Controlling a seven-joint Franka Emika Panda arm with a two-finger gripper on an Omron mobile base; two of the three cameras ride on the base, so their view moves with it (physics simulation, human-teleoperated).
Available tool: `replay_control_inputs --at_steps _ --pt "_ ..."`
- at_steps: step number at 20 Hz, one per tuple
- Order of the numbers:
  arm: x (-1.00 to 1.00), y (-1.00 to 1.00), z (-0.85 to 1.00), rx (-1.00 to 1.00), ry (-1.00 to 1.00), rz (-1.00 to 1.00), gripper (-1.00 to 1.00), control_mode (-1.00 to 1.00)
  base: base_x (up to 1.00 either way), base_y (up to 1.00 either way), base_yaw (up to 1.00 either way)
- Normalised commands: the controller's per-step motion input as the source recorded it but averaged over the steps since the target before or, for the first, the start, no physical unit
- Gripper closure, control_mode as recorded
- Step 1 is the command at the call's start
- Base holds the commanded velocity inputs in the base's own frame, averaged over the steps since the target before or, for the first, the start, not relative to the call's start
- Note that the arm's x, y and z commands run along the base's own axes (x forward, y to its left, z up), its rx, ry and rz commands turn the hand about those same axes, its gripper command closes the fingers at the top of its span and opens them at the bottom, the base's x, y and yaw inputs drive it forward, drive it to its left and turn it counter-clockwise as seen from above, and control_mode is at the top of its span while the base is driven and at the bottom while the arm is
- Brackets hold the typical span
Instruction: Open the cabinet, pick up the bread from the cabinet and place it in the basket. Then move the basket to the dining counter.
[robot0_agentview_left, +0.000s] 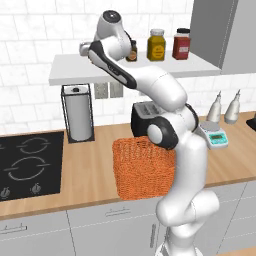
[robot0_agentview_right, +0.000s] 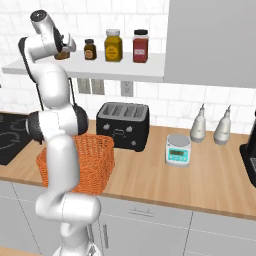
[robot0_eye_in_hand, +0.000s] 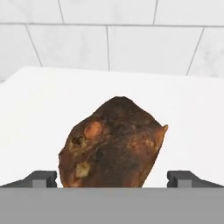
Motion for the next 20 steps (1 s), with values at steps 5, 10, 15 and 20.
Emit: replay_control_inputs --at_steps 5,10,15,20 --pt "0.29 0.21 -0.13 0.00 0.00 0.00 -1.00 -1.00 0.00 0.00 0.00" --pt "0.12 0.03 -0.13 0.00 0.00 0.00 1.00 -1.00 0.00 0.00 0.00" --pt "-0.08 -0.18 -0.17 0.00 0.04 0.00 1.00 -1.00 0.00 0.00 0.00" --pt "-0.76 -0.41 0.00 0.07 0.00 -0.01 1.00 -1.00 0.00 0.00 0.00"
